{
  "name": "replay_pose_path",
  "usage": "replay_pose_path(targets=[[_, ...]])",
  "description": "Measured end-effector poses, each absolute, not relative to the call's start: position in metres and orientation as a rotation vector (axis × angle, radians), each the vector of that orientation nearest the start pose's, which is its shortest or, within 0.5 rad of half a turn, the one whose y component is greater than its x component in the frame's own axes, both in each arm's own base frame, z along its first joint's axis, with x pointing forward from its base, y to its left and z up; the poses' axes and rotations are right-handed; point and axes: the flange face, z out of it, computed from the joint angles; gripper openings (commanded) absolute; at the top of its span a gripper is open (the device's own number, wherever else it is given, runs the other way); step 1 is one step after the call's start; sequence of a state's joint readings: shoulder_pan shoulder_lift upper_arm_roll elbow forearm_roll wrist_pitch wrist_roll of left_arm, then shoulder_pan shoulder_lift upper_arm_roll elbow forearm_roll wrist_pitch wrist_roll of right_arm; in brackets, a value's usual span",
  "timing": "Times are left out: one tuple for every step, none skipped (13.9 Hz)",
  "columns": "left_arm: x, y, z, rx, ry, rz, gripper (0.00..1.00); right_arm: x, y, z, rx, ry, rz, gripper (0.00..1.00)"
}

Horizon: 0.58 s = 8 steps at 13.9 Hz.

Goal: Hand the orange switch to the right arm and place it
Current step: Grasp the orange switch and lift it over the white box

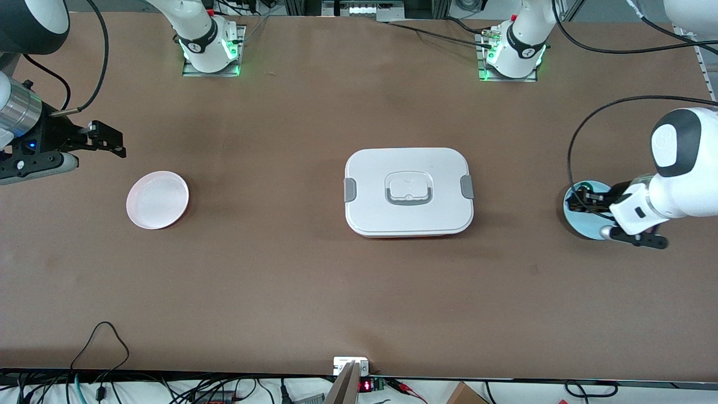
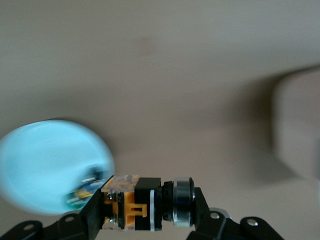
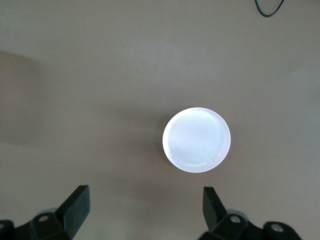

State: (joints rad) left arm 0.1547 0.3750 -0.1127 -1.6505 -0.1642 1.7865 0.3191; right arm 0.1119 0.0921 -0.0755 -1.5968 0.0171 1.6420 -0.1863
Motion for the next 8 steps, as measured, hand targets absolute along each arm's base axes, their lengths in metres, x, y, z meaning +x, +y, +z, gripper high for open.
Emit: replay_pose_path(targets=[[0.635,-0.001,0.38,-3.44,0.496,0.314,0.2,0.585,0.025,0.566,-3.108,-0.345,0.072,1.0],[0.636,-0.021,0.38,-3.529,0.632,0.272,0.2,0.585,0.025,0.566,-3.108,-0.345,0.072,1.0],[0.637,-0.039,0.382,-3.613,0.761,0.21,0.2,0.585,0.025,0.566,-3.108,-0.345,0.072,1.0],[0.638,-0.058,0.385,-3.704,0.873,0.129,0.2,0.585,0.025,0.566,-3.108,-0.345,0.072,1.0],[0.639,-0.078,0.39,-3.785,0.978,0.037,0.2,0.585,0.025,0.566,-3.108,-0.345,0.072,1.0],[0.64,-0.097,0.396,-3.848,1.089,-0.077,0.2,0.585,0.025,0.566,-3.108,-0.345,0.072,1.0],[0.642,-0.113,0.403,-3.883,1.205,-0.219,0.2,0.585,0.024,0.566,-3.108,-0.344,0.072,1.0],[0.643,-0.131,0.41,-3.897,1.33,-0.401,0.19,0.585,0.024,0.566,-3.108,-0.344,0.071,1.0]])
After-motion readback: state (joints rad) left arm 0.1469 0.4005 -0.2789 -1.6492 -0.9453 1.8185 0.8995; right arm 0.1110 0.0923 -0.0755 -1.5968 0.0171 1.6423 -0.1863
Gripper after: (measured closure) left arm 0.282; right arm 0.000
